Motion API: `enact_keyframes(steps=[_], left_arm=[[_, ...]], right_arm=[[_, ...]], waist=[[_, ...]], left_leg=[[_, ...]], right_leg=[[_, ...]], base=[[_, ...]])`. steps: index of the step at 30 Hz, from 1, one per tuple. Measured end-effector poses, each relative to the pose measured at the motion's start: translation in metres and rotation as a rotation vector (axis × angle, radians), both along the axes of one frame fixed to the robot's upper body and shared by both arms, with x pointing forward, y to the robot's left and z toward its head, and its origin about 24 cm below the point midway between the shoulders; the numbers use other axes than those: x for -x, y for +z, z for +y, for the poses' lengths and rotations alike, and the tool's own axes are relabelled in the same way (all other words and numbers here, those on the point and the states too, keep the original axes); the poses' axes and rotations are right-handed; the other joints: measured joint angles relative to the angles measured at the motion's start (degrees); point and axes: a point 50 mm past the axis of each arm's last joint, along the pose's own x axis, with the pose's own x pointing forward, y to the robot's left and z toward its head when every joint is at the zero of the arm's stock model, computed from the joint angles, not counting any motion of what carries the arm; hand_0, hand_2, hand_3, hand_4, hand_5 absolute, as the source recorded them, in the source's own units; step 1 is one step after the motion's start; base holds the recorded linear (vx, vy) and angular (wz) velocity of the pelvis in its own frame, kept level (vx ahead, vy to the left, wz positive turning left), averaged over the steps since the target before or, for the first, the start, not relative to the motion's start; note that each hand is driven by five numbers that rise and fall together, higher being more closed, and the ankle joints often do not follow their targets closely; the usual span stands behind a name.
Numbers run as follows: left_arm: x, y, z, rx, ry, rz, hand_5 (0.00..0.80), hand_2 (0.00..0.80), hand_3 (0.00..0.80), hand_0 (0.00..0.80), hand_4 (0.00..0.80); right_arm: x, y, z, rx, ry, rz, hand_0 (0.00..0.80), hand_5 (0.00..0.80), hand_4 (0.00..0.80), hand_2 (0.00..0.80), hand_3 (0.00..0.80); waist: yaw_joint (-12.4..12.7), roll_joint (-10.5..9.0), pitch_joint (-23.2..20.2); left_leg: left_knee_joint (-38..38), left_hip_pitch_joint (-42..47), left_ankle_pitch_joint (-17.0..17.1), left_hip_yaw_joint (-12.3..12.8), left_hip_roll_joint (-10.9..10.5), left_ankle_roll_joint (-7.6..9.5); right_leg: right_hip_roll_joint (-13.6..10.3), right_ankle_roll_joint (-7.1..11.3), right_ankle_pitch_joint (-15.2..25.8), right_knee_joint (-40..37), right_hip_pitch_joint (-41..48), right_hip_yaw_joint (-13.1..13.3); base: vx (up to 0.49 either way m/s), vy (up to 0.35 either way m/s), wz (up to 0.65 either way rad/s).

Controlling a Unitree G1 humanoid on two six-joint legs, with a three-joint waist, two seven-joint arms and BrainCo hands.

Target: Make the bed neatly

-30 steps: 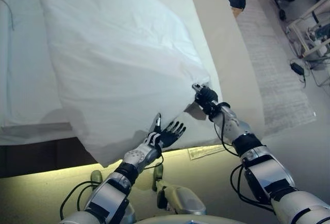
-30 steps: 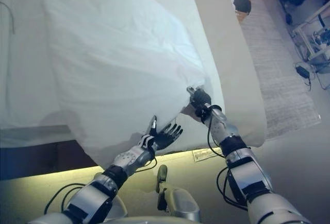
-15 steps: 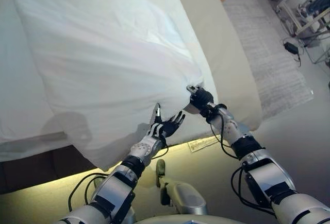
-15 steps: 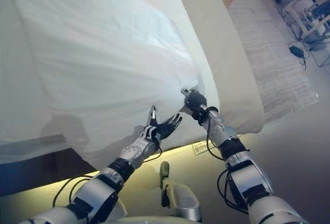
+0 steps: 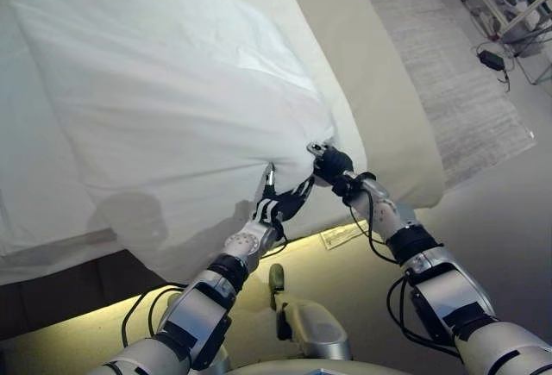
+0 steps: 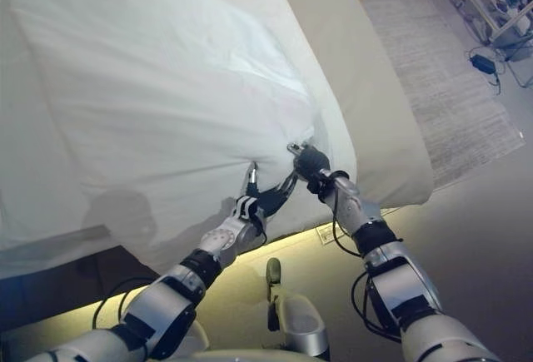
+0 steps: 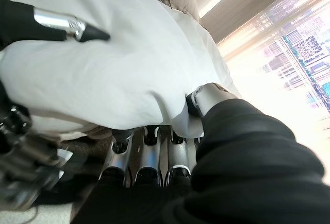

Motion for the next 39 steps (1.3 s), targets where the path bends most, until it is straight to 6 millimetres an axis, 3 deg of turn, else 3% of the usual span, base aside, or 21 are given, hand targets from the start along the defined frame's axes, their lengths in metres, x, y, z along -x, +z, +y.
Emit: enact_keyframes(steps=[3, 4, 5, 6, 15, 19, 23, 26, 31, 39], left_arm=[[-0.001, 0.001, 0.001, 0.001, 0.01, -0.01, 0.8, 0.8, 0.8, 0.8, 0.8], [-0.001, 0.001, 0.001, 0.001, 0.012, -0.013, 0.8, 0.8, 0.8, 0.8, 0.8], [-0.001, 0.001, 0.001, 0.002, 0.013, -0.013, 0.8, 0.8, 0.8, 0.8, 0.8], [-0.001, 0.001, 0.002, 0.002, 0.018, -0.014, 0.8, 0.8, 0.8, 0.8, 0.8], [-0.005, 0.002, 0.009, 0.021, 0.055, -0.009, 0.8, 0.8, 0.8, 0.8, 0.8], [-0.006, 0.001, 0.014, 0.014, 0.064, 0.005, 0.8, 0.8, 0.8, 0.8, 0.8], [0.003, -0.013, 0.023, -0.026, 0.058, 0.04, 0.8, 0.8, 0.8, 0.8, 0.8], [0.017, -0.032, 0.033, -0.053, 0.057, 0.095, 0.8, 0.8, 0.8, 0.8, 0.8], [0.05, -0.071, 0.071, -0.139, 0.085, 0.206, 0.8, 0.8, 0.8, 0.8, 0.8], [0.133, -0.127, 0.139, -0.302, 0.07, 0.358, 0.8, 0.8, 0.8, 0.8, 0.8]], right_arm=[[0.0, -0.002, -0.005, 0.021, 0.0, 0.016, 0.8, 0.8, 0.8, 0.8, 0.8], [0.0, -0.005, -0.006, 0.032, -0.003, 0.028, 0.609, 0.609, 0.609, 0.609, 0.609], [0.0, -0.008, -0.008, 0.037, -0.004, 0.045, 0.157, 0.157, 0.157, 0.157, 0.157], [0.001, -0.01, -0.009, 0.045, -0.007, 0.056, 0.0, 0.0, 0.0, 0.0, 0.0], [0.004, -0.032, -0.04, 0.174, -0.091, 0.162, 0.0, 0.0, 0.0, 0.0, 0.0], [0.006, -0.037, -0.043, 0.21, -0.094, 0.172, 0.0, 0.0, 0.0, 0.0, 0.0], [0.017, -0.053, -0.05, 0.259, -0.09, 0.215, 0.0, 0.0, 0.0, 0.0, 0.0], [0.031, -0.073, -0.055, 0.27, -0.069, 0.265, 0.0, 0.0, 0.0, 0.0, 0.0], [0.062, -0.106, -0.067, 0.247, -0.071, 0.366, 0.0, 0.0, 0.0, 0.0, 0.0], [0.102, -0.14, -0.088, 0.211, -0.115, 0.489, 0.0, 0.0, 0.0, 0.0, 0.0]], waist=[[0.01, 1.43, 0.0], [0.04, 1.98, -0.02], [0.14, 2.48, -0.06], [0.29, 2.98, -0.17], [0.91, 6.0, -1.03], [1.68, 7.52, -1.86], [3.12, 8.63, -2.62], [4.3, 9.21, -3.75], [6.23, 9.33, -6.03], [10.05, 10.28, -9.77]], left_leg=[[-0.16, 0.15, 0.08, -0.13, -0.49, 0.23], [-0.25, 0.4, 0.1, -0.19, -0.63, 0.27], [-0.41, 0.79, 0.12, -0.2, -0.72, 0.31], [-0.47, 0.97, 0.12, -0.2, -0.77, 0.34], [-0.54, 1.22, 0.51, -2.44, -1.24, 0.93], [-0.78, 1.48, 0.71, -3.64, -1.38, 1.16], [-1.08, 2.42, 0.76, -5.11, -1.36, 1.2], [-1.39, 2.95, 0.73, -6.31, -1.34, 1.25], [-1.7, 4.01, 0.58, -8.53, -1.7, 1.43], [-1.73, 3.98, 0.61, -11.36, -2.29, 1.52]], right_leg=[[-0.51, 0.23, -0.01, 0.04, 0.2, -0.05], [-0.61, 0.31, -0.05, 0.04, 0.47, -0.09], [-0.69, 0.39, -0.11, 0.04, 0.81, -0.16], [-0.8, 0.42, -0.13, 0.03, 0.99, -0.23], [-1.42, 0.59, -0.14, -0.41, 2.91, -2.4], [-1.59, 0.68, -0.2, -0.77, 4.0, -3.53], [-1.69, 0.83, -0.64, -1.01, 5.97, -5.08], [-1.84, 0.98, -1.19, -1.02, 7.17, -6.18], [-2.18, 1.36, -2.33, -1.05, 9.74, -8.52], [-2.73, 1.75, -3.13, -1.15, 11.82, -11.37]], base=[[0.014, 0.098, 0.04], [0.017, 0.108, 0.05], [0.017, 0.084, 0.03], [0.022, 0.072, 0.02], [0.027, 0.057, 0.13], [0.033, 0.036, 0.14], [0.057, 0.015, 0.2], [0.085, 0.008, 0.2], [0.079, 0.018, 0.25], [0.02, 0.039, 0.2]])
